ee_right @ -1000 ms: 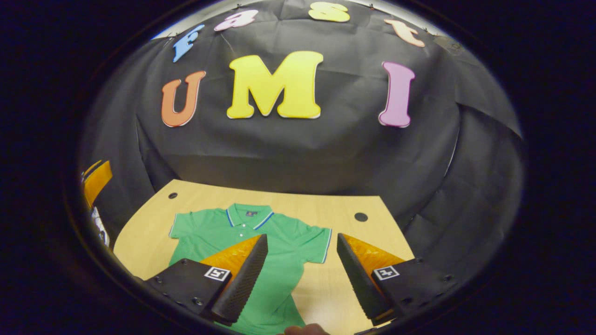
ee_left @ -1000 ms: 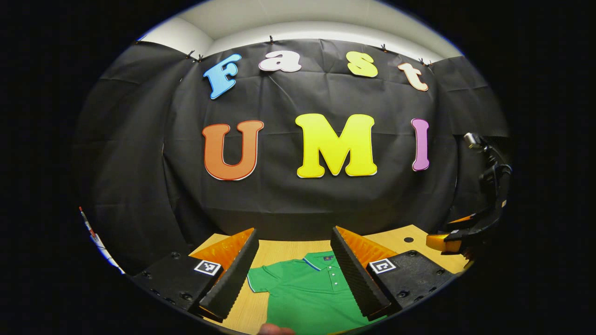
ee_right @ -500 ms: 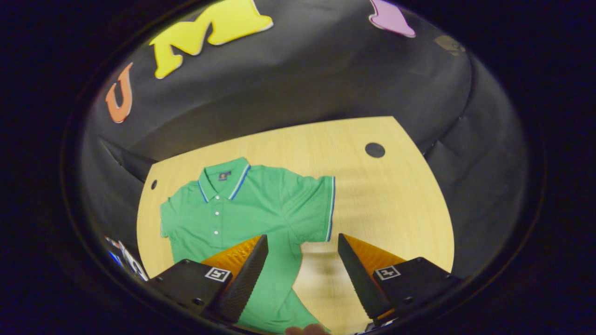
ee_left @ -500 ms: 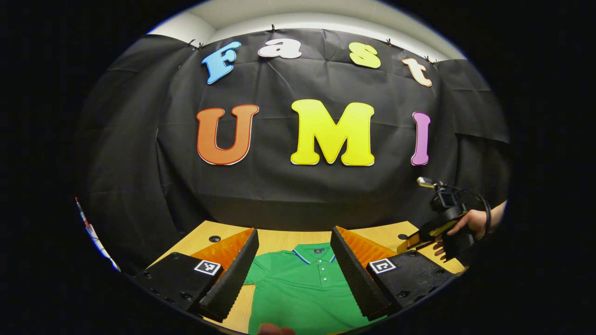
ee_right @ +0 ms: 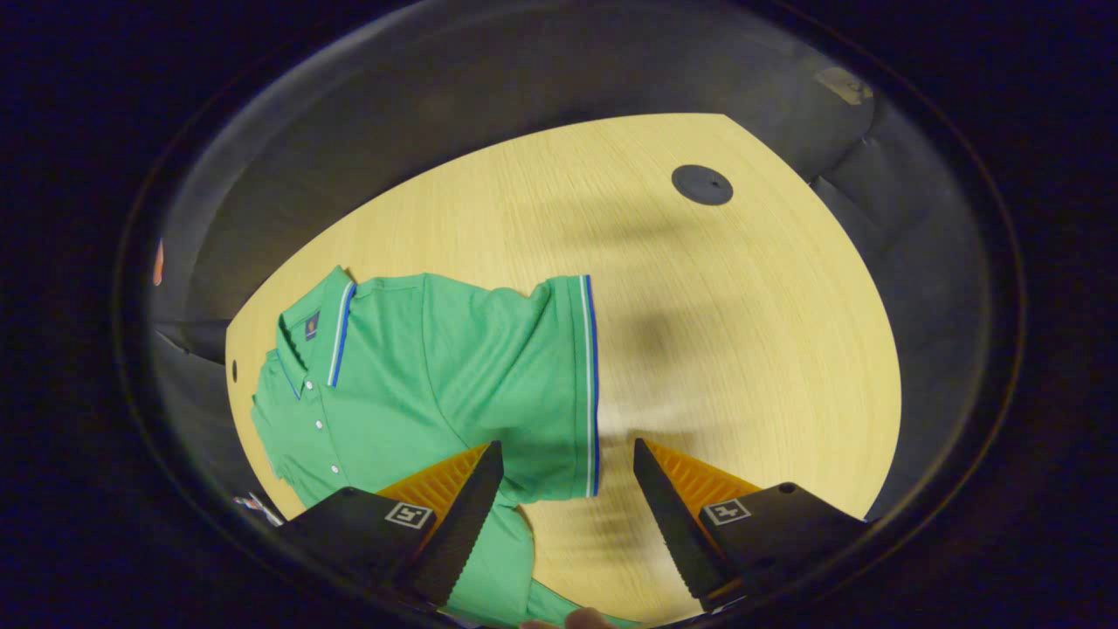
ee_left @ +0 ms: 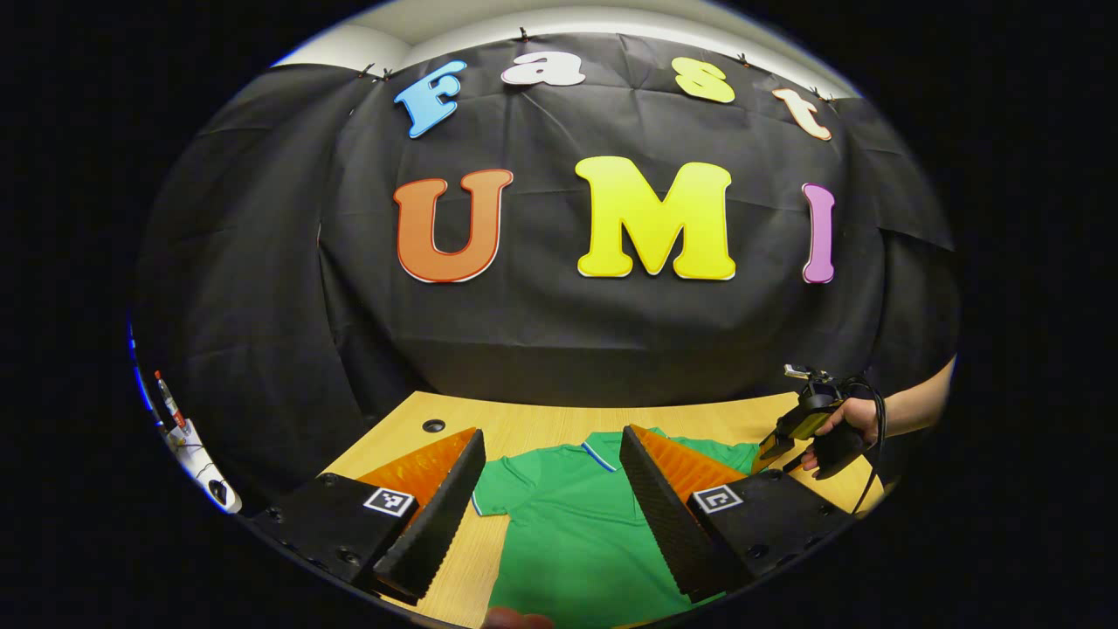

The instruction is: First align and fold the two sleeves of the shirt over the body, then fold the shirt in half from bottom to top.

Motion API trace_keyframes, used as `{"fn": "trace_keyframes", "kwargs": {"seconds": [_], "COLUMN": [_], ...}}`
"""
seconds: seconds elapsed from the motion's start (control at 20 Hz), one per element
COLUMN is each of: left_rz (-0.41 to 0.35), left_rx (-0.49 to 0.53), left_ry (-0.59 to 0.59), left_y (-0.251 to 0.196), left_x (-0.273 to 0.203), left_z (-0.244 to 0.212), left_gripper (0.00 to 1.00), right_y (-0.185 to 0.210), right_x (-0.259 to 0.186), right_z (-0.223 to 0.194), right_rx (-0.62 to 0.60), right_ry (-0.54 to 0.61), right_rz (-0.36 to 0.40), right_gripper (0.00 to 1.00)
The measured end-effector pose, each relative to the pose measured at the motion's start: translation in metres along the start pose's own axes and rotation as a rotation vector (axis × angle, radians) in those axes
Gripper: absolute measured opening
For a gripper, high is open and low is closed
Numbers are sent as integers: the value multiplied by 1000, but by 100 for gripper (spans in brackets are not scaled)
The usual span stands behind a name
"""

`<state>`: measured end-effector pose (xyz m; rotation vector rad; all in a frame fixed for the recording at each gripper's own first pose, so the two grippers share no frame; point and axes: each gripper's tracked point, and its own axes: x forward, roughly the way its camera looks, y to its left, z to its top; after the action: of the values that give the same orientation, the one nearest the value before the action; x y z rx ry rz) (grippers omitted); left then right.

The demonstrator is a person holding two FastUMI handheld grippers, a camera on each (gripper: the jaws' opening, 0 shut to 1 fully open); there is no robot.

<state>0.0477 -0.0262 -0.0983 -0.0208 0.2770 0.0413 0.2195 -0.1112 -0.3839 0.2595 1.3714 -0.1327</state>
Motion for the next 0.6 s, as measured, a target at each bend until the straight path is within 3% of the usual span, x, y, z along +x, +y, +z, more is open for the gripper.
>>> {"fn": "trace_keyframes", "kwargs": {"seconds": [0.1, 0.15, 0.2, 0.25, 0.3, 0.35, 0.4, 0.45, 0.6], "left_rz": [17, 27, 35, 42, 46, 50, 54, 56, 68], "left_rx": [-1, 2, 7, 8, 8, 6, 1, -3, -18], "left_ry": [16, 16, 14, 12, 11, 12, 13, 18, 19], "left_y": [6, 9, 12, 15, 17, 20, 23, 25, 32], "left_x": [-1, 0, 1, 1, 2, 2, 3, 3, -1], "left_z": [-5, -4, -3, -2, -4, -4, -4, -5, -8], "left_gripper": [100, 100, 100, 100, 100, 100, 100, 100, 100], "right_y": [3, 3, 7, 5, 1, 0, -1, 5, 7], "right_x": [7, 11, 11, 11, 13, 14, 12, 16, 13], "right_z": [-7, -9, -4, 0, -2, -3, -7, -8, -1], "right_rx": [-14, -26, -34, -44, -41, -51, -89, -93, -58], "right_ry": [30, 41, 17, 18, 21, 21, 33, 27, 4], "right_rz": [-10, -30, -22, -50, -87, -108, -126, -117, -110], "right_gripper": [96, 89, 89, 94, 93, 85, 71, 77, 36]}}
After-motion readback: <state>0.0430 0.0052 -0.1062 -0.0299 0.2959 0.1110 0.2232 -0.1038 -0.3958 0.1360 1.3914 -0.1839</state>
